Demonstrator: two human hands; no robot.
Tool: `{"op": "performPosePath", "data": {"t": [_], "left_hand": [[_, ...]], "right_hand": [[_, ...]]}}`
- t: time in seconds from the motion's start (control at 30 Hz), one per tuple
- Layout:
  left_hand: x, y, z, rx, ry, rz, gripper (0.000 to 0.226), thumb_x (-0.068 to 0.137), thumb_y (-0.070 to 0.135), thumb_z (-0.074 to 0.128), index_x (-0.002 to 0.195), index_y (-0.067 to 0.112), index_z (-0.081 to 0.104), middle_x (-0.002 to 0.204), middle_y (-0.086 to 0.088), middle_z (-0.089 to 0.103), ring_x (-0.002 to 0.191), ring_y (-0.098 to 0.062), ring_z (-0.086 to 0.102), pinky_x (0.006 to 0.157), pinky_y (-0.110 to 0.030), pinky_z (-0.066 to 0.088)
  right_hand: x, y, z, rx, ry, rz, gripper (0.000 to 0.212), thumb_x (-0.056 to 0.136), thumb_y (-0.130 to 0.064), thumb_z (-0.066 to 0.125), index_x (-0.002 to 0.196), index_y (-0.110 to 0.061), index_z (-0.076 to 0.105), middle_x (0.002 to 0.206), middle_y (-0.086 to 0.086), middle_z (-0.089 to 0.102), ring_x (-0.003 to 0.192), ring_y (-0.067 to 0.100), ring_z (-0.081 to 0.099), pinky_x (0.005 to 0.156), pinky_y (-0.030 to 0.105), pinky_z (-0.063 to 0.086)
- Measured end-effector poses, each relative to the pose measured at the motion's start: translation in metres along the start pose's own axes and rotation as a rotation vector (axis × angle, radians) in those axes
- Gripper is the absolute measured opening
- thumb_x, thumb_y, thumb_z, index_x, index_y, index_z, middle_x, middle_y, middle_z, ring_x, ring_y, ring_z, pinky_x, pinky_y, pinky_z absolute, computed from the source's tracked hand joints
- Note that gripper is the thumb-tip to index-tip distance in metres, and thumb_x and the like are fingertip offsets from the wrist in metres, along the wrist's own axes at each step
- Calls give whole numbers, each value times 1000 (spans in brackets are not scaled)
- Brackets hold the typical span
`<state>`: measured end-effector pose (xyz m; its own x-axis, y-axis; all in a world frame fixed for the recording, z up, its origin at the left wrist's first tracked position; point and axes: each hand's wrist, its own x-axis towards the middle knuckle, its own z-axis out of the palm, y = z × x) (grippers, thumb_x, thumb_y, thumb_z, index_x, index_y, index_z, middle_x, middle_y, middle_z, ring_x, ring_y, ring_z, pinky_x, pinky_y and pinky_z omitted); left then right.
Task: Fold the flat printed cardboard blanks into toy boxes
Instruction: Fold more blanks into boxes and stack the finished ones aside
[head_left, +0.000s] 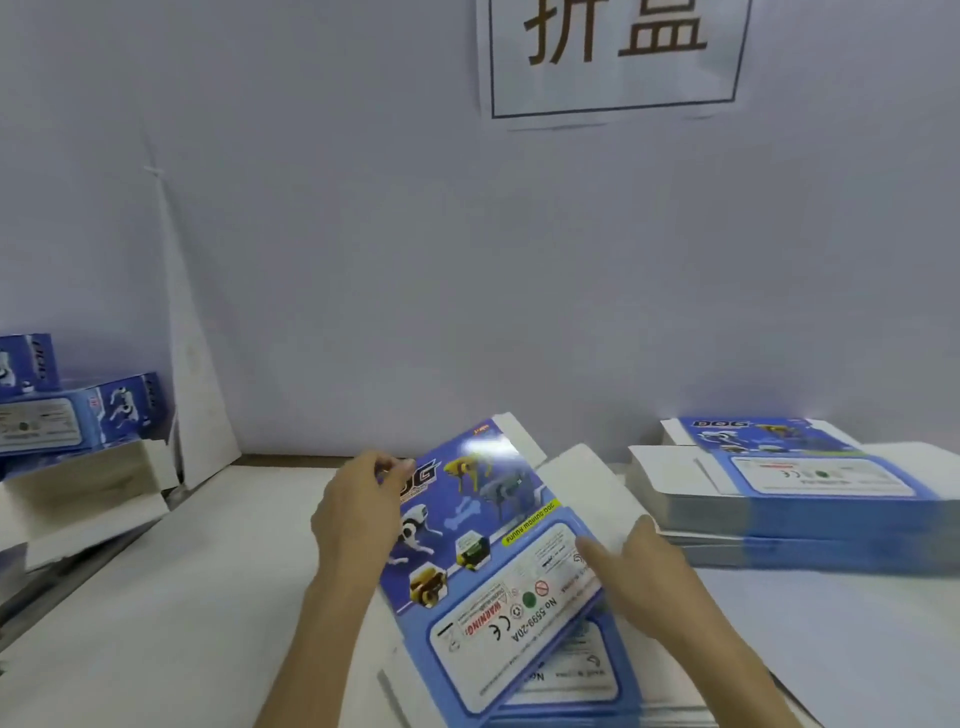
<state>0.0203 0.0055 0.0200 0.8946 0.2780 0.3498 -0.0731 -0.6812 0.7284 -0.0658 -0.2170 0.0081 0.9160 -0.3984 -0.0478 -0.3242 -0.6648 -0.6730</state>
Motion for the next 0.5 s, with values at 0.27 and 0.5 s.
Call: {"op": "performPosePath", "data": {"t": [0.27,0.5], "left_hand": [[-9,39,-42,-487,36,72,15,98,34,50,86,26,55,83,12,61,69,-3,60,56,-20,42],[-47,69,-34,-363,-148,283,43,94,49,42,133,33,46,111,12,64,102,-8,60,89,-36,50]], "right_hand": [[-23,-35,-26,863,-39,-234,15,92,-24,61,107,-26,60,96,-7,74,85,11,71,62,26,58],[-38,-41,-51,1027,165,-325,39,80,-35,71,114,-31,54,101,-16,68,79,-8,65,45,12,49]]}}
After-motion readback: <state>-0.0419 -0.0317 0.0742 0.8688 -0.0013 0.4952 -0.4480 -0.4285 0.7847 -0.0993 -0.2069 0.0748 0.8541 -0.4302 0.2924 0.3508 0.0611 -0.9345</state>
